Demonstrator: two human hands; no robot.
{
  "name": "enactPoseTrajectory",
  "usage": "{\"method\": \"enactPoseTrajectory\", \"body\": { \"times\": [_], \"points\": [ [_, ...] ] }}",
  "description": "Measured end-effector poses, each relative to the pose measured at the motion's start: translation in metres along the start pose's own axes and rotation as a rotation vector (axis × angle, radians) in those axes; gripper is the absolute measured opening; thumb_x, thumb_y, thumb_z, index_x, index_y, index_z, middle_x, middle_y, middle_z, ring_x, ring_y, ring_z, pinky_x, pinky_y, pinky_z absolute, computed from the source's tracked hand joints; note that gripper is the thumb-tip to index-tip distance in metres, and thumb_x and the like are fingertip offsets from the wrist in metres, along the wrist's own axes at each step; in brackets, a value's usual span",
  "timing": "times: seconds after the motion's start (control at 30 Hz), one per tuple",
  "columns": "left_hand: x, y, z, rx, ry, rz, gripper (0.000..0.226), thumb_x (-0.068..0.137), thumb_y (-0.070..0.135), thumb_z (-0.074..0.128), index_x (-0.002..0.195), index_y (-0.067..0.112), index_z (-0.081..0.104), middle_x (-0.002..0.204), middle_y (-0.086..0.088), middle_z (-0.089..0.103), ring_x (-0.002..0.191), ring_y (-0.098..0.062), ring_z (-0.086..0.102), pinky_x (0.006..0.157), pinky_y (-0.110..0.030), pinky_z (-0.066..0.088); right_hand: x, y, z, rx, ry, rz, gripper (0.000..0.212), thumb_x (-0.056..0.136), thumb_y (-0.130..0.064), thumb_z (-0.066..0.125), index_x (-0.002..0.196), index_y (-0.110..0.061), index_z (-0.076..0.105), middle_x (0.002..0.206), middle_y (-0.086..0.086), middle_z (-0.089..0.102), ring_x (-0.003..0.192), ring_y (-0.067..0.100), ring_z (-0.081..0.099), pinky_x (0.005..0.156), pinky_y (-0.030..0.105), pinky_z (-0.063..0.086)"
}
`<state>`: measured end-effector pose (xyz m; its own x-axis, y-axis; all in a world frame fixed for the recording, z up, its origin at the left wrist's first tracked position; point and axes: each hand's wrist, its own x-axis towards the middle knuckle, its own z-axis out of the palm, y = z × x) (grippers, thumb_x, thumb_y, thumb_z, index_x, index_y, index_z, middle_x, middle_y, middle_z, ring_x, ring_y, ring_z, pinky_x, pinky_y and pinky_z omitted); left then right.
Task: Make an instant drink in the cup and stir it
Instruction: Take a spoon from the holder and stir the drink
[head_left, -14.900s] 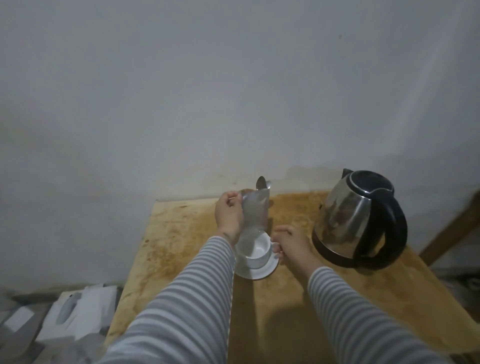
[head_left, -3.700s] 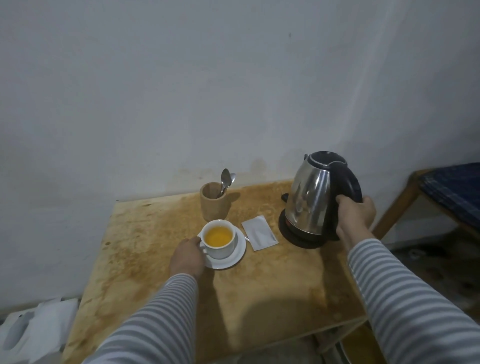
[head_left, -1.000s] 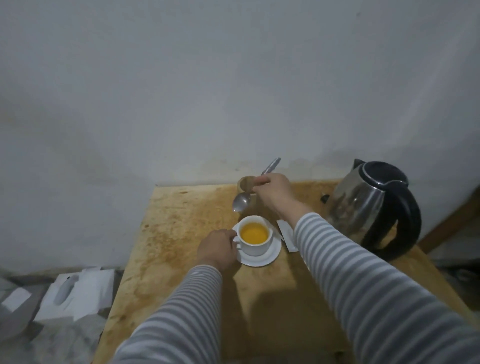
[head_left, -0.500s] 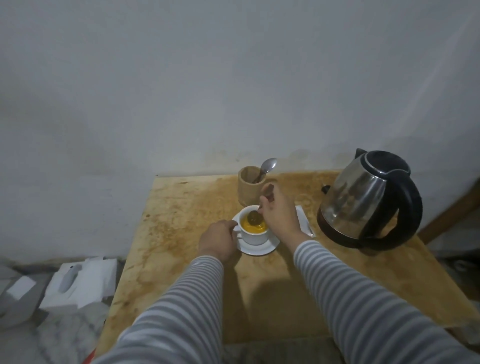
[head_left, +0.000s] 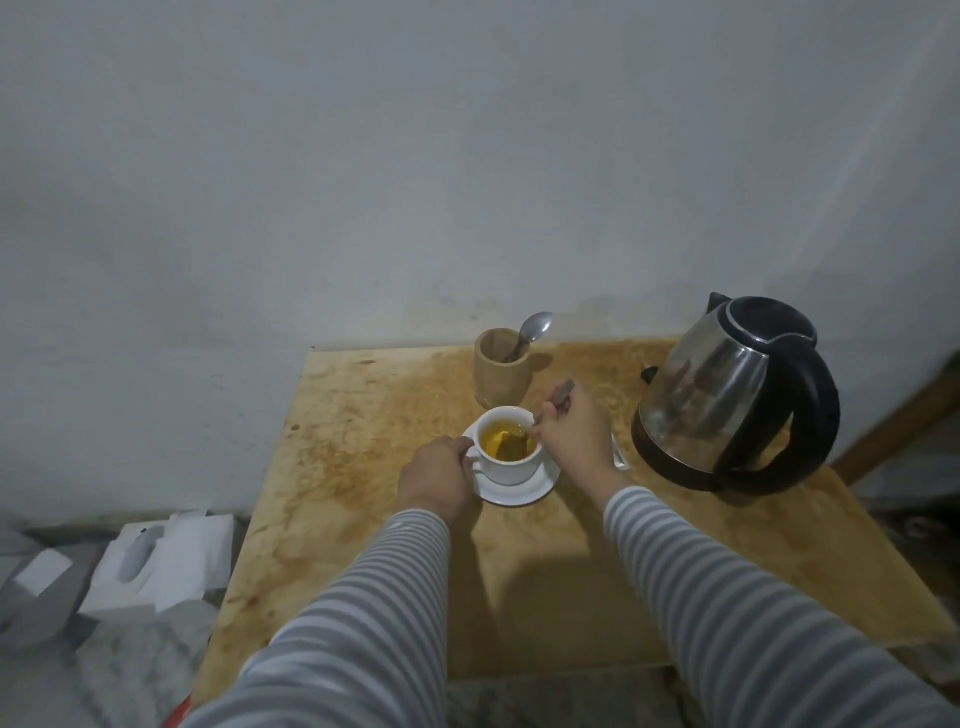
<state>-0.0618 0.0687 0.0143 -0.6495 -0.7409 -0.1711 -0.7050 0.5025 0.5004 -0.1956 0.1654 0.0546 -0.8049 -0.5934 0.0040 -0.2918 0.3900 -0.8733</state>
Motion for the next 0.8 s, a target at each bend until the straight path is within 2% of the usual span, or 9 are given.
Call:
{"method": "enactPoseTrajectory", "body": {
  "times": [0.07, 0.13, 0.23, 0.33, 0.43, 0.5, 0.63, 0.73, 0.8],
  "points": [
    [0.001, 0.0, 0.0, 0.007, -0.001, 0.0, 0.036, 0.097, 0.024, 0.042, 0.129, 0.023, 0.059, 0.124, -0.007, 0.062, 0.113, -0.032, 0.058, 0.094, -0.047, 0.051, -0.004, 0.001, 0.003, 0.135, -0.011, 0.076, 0.028, 0.095, -0.006, 0.052, 0.079, -0.029, 0.048, 0.091, 0.008, 0.069, 0.081, 0.021, 0.072, 0.082, 0.041, 0.059],
    [0.001, 0.0, 0.0, 0.011, -0.004, -0.003, 0.036, 0.097, 0.024, 0.042, 0.13, 0.024, 0.058, 0.124, -0.007, 0.061, 0.114, -0.031, 0.058, 0.095, -0.046, 0.05, -0.006, 0.001, 0.006, 0.148, -0.029, 0.031, 0.023, 0.095, -0.006, 0.053, 0.083, -0.026, 0.05, 0.094, 0.008, 0.068, 0.084, 0.019, 0.071, 0.085, 0.041, 0.059],
    [0.0, 0.0, 0.001, 0.002, 0.0, -0.01, 0.036, 0.097, 0.024, 0.042, 0.129, 0.024, 0.059, 0.121, -0.007, 0.062, 0.112, -0.031, 0.058, 0.094, -0.046, 0.051, -0.006, -0.001, 0.008, -0.034, -0.085, -0.14, 0.013, 0.095, -0.009, 0.052, 0.093, -0.022, 0.052, 0.096, 0.007, 0.068, 0.09, 0.021, 0.068, 0.082, 0.037, 0.058],
    [0.0, 0.0, 0.001, -0.007, 0.001, -0.017, 0.036, 0.098, 0.023, 0.041, 0.13, 0.024, 0.059, 0.122, -0.006, 0.062, 0.112, -0.031, 0.058, 0.094, -0.046, 0.051, -0.003, -0.004, 0.003, -0.264, -0.083, -0.225, 0.007, 0.097, -0.015, 0.05, 0.096, -0.022, 0.052, 0.089, 0.003, 0.066, 0.082, 0.018, 0.064, 0.072, 0.034, 0.057],
    [-0.001, 0.001, 0.001, -0.011, -0.005, -0.014, 0.036, 0.098, 0.023, 0.041, 0.13, 0.023, 0.059, 0.122, -0.007, 0.061, 0.112, -0.031, 0.058, 0.095, -0.047, 0.05, 0.003, 0.001, -0.002, -0.22, 0.008, -0.124, 0.004, 0.094, -0.012, 0.051, 0.093, -0.016, 0.052, 0.084, 0.002, 0.063, 0.077, 0.019, 0.062, 0.066, 0.031, 0.051],
    [-0.001, 0.001, 0.001, -0.028, 0.0, -0.014, 0.036, 0.098, 0.023, 0.04, 0.128, 0.024, 0.059, 0.12, -0.007, 0.062, 0.111, -0.032, 0.059, 0.095, -0.047, 0.051, 0.006, 0.006, -0.001, -0.102, 0.049, 0.004, 0.004, 0.092, -0.009, 0.052, 0.089, -0.012, 0.052, 0.085, 0.007, 0.067, 0.078, 0.024, 0.068, 0.07, 0.036, 0.056],
    [-0.003, 0.002, 0.001, -0.03, 0.002, -0.018, 0.036, 0.098, 0.023, 0.04, 0.129, 0.023, 0.059, 0.121, -0.007, 0.062, 0.111, -0.031, 0.059, 0.095, -0.047, 0.05, 0.0, 0.003, 0.007, 0.176, 0.035, 0.17, 0.023, 0.093, -0.006, 0.052, 0.081, -0.024, 0.047, 0.097, 0.014, 0.069, 0.081, 0.025, 0.072, 0.079, 0.039, 0.06],
    [-0.003, 0.003, 0.0, -0.035, 0.006, -0.025, 0.036, 0.098, 0.023, 0.041, 0.13, 0.023, 0.059, 0.121, -0.006, 0.062, 0.111, -0.031, 0.059, 0.095, -0.046, 0.05, -0.003, 0.002, 0.012, 0.044, 0.003, 0.003, 0.016, 0.094, -0.01, 0.055, 0.088, -0.024, 0.05, 0.097, 0.007, 0.067, 0.089, 0.023, 0.069, 0.083, 0.041, 0.058],
    [-0.003, 0.003, -0.001, -0.037, 0.004, -0.02, 0.037, 0.097, 0.023, 0.042, 0.13, 0.023, 0.059, 0.122, -0.006, 0.062, 0.111, -0.031, 0.059, 0.095, -0.044, 0.05, -0.004, 0.0, 0.01, -0.109, -0.058, -0.109, 0.008, 0.096, -0.013, 0.053, 0.094, -0.021, 0.052, 0.094, 0.003, 0.066, 0.088, 0.02, 0.066, 0.079, 0.035, 0.058]
  ]
}}
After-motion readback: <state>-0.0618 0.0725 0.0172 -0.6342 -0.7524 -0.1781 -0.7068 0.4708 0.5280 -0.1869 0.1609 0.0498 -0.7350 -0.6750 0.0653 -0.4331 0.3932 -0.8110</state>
